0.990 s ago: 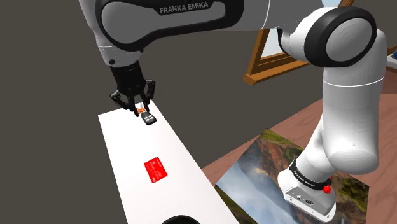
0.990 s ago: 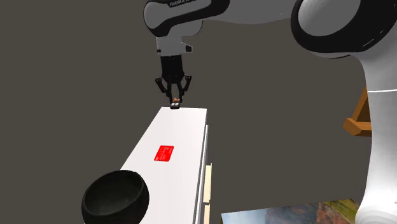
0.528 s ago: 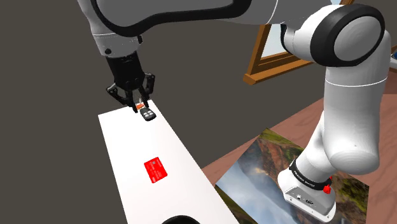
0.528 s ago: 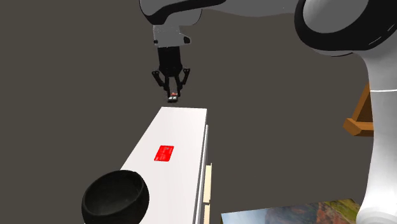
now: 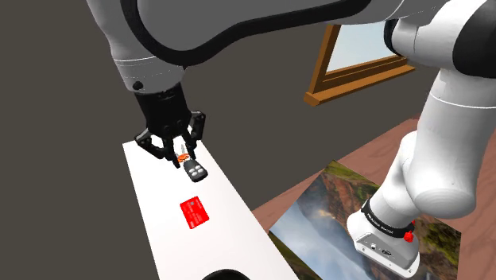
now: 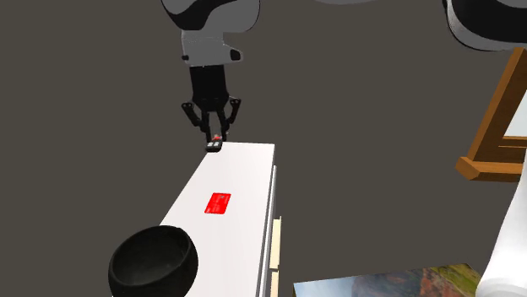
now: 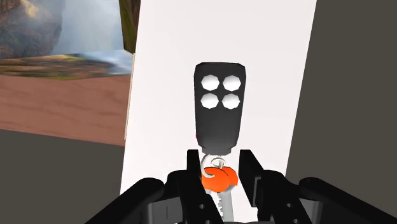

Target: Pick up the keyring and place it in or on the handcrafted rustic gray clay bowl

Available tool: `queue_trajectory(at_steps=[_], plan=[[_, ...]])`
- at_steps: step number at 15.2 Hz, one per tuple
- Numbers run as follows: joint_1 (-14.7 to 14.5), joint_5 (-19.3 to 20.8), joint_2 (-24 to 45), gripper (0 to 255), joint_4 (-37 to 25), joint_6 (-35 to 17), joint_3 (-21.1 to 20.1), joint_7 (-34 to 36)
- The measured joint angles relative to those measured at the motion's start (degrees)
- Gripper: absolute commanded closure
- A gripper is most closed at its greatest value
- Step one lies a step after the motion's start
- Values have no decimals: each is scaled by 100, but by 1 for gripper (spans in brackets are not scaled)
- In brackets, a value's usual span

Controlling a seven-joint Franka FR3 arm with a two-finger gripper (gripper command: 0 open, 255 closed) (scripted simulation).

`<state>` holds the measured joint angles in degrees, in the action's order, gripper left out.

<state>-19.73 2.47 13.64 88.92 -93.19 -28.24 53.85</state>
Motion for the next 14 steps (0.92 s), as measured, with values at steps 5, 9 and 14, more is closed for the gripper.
queue_trajectory(at_steps=[5, 9, 14], plan=[[-248, -254, -474, 255, 541, -143, -249, 487], [-480, -399, -692, 255, 821, -255, -455, 906], [-781, -564, -900, 255, 1024, -329, -730, 1452]])
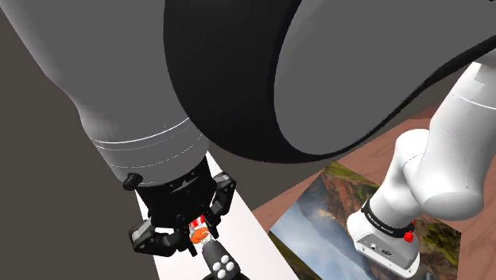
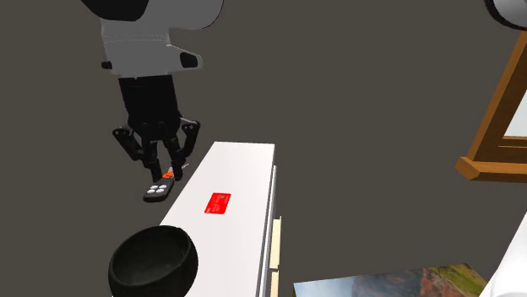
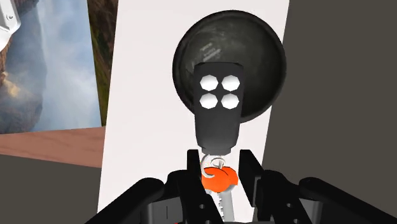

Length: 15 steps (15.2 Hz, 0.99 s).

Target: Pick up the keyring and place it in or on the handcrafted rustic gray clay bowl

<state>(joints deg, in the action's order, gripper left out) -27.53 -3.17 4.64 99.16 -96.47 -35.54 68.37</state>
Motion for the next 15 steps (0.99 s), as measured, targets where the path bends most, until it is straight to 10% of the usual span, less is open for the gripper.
queue_trajectory(at_steps=[15], plan=[[-389, -96, -47, 255, 739, -758, -341, 672]])
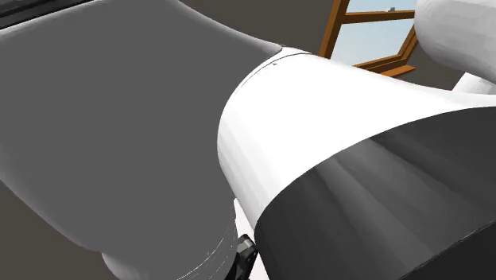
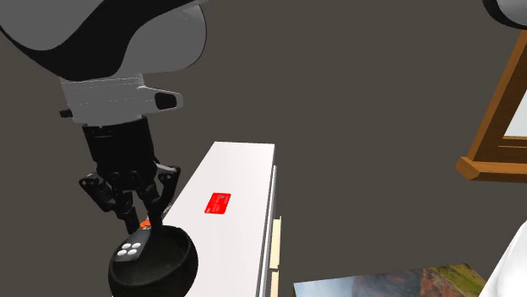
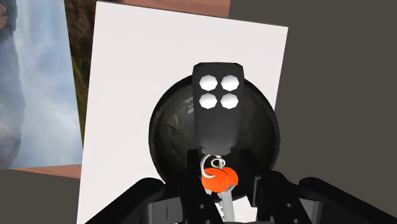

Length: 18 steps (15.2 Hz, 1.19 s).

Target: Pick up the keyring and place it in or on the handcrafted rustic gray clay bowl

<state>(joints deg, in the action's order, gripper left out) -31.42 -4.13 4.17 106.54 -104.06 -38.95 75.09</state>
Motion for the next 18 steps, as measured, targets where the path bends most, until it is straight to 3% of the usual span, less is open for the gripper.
queue_trajectory(at_steps=[6, 12, 13, 18], plan=[[-16, 64, 113, 255, 361, -451, 1, 6], [-22, 80, 139, 255, 407, -521, 1, 14], [-22, 81, 139, 0, 408, -521, 1, 14], [-22, 81, 139, 0, 409, -521, 1, 14]])
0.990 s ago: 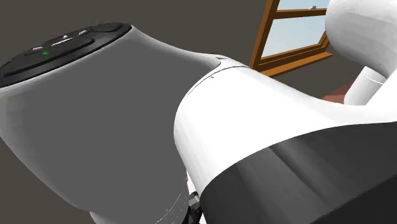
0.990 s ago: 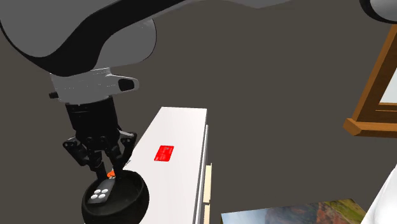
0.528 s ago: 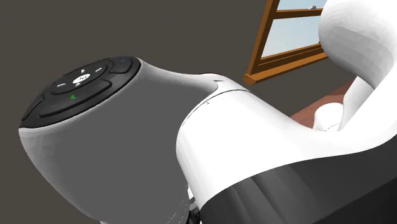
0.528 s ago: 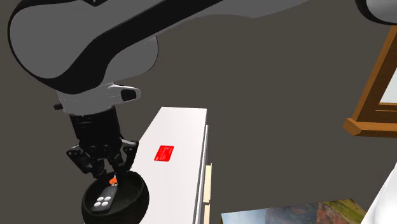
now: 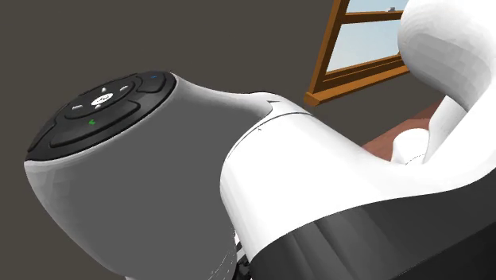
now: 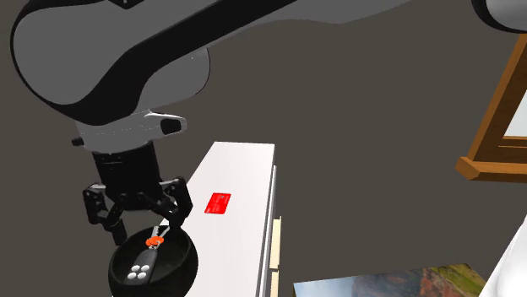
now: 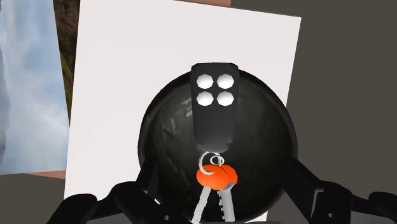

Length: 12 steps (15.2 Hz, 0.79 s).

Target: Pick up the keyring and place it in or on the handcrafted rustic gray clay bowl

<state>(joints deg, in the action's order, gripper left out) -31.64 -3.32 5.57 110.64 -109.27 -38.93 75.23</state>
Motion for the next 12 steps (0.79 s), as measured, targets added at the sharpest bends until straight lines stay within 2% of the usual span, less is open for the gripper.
queue_trajectory(at_steps=[2, 6, 12], plan=[[6, -13, -19, 0, -54, 92, 1, -5], [39, -13, -32, 0, -549, 694, 24, -36], [36, -13, -37, 0, -630, 777, 26, -13]])
